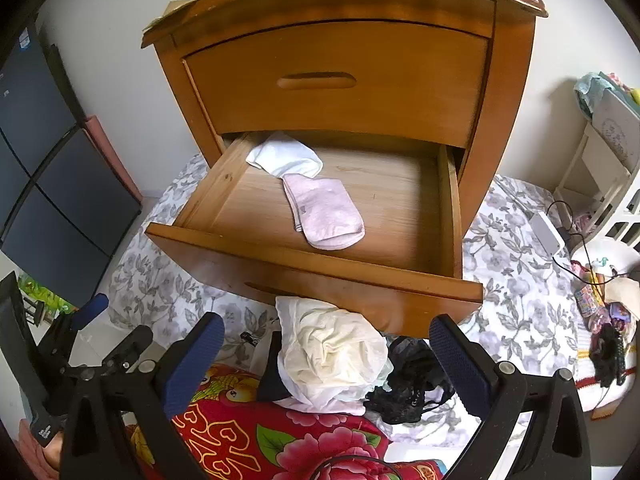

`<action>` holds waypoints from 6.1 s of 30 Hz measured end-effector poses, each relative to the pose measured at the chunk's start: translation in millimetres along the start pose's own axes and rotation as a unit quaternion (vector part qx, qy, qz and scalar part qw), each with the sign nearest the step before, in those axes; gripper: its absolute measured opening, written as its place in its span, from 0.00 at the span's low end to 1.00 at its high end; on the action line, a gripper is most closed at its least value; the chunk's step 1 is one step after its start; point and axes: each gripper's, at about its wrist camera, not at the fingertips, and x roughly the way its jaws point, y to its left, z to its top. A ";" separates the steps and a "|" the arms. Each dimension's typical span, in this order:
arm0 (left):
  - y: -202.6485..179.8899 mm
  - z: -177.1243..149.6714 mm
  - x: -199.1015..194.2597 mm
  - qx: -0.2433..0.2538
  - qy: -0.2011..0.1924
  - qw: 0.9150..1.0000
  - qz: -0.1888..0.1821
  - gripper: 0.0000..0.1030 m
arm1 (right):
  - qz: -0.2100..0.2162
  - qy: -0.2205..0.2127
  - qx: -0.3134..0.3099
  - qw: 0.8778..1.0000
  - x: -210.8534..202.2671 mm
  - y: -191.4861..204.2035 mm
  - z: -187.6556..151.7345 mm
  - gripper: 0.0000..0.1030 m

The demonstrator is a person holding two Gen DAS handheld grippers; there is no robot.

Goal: Take underwear out of drawer
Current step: 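Move the open right gripper into the drawer over the pale pink sock, then lower the right gripper and close it on the pale pink sock, then lift the pale pink sock up out of the drawer with the right gripper, then carry the pale pink sock back from the drawer toward the bed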

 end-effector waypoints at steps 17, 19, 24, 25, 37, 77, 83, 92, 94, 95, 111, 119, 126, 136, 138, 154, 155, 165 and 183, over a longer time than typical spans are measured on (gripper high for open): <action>8.0 0.8 9.4 -0.015 -0.018 1.000 -0.004 1.00 | 0.004 -0.009 0.002 1.000 13.4 -0.7 5.7 1.00; 9.3 1.1 12.2 -0.018 -0.018 1.000 -0.009 1.00 | 0.001 -0.012 0.003 1.000 15.0 -1.9 8.4 1.00; 12.5 2.6 22.2 -0.022 -0.014 1.000 -0.015 1.00 | -0.002 -0.015 0.002 1.000 19.2 -1.1 14.6 1.00; 13.2 2.9 24.0 -0.023 -0.013 1.000 -0.017 1.00 | -0.002 -0.015 0.001 1.000 19.9 -0.5 16.0 1.00; 26.0 6.3 43.0 -0.036 -0.016 0.999 -0.032 1.00 | 0.007 -0.021 -0.019 1.000 32.6 18.1 40.2 1.00; 68.6 0.0 116.0 -0.072 0.071 0.994 -0.029 1.00 | -0.043 0.161 -0.046 0.985 192.7 20.2 119.8 1.00; 76.0 -2.5 122.3 -0.087 0.081 0.992 -0.031 1.00 | -0.047 0.209 -0.089 0.973 222.9 26.9 123.9 1.00; 77.7 -5.2 130.1 -0.091 0.094 0.991 -0.030 1.00 | -0.044 0.227 -0.129 0.964 248.5 32.2 126.6 0.99; 77.9 -5.5 130.8 -0.092 0.095 0.991 -0.030 1.00 | -0.044 0.231 -0.133 0.963 251.8 32.4 127.1 0.99; 78.0 -5.4 131.2 -0.092 0.096 0.991 -0.029 1.00 | -0.043 0.232 -0.137 0.962 252.7 33.8 128.1 0.99; 80.6 -6.2 136.2 -0.095 0.105 0.990 -0.025 1.00 | -0.058 0.246 -0.190 0.949 275.2 50.5 126.4 0.84; 79.3 -7.0 137.2 -0.094 0.108 0.989 -0.027 1.00 | -0.046 0.245 -0.193 0.949 265.2 55.7 124.5 0.72; 79.0 -6.5 135.7 -0.095 0.108 0.989 -0.026 1.00 | -0.030 0.239 -0.195 0.951 254.2 60.7 126.5 0.52; 76.9 -2.0 126.5 -0.093 0.104 0.990 -0.024 1.00 | -0.022 0.225 -0.187 0.956 239.7 64.7 135.5 0.22; 75.8 -0.9 123.5 -0.093 0.103 0.990 -0.023 1.00 | -0.022 0.221 -0.187 0.957 238.4 65.9 138.1 0.21; 64.7 7.4 90.4 -0.085 0.078 0.993 -0.023 1.00 | -0.011 0.150 -0.176 0.973 154.4 51.6 149.3 0.19; 63.9 7.5 88.3 -0.084 0.076 0.993 -0.023 1.00 | -0.010 0.143 -0.174 0.974 144.7 53.0 150.5 0.19; 53.2 10.4 59.9 -0.074 0.053 0.996 -0.024 1.00 | 0.004 0.072 -0.165 0.984 79.4 55.2 144.2 0.19; 31.6 12.3 16.7 -0.054 0.017 0.998 -0.021 1.00 | 0.009 -0.065 -0.132 0.989 -60.4 31.8 105.3 0.19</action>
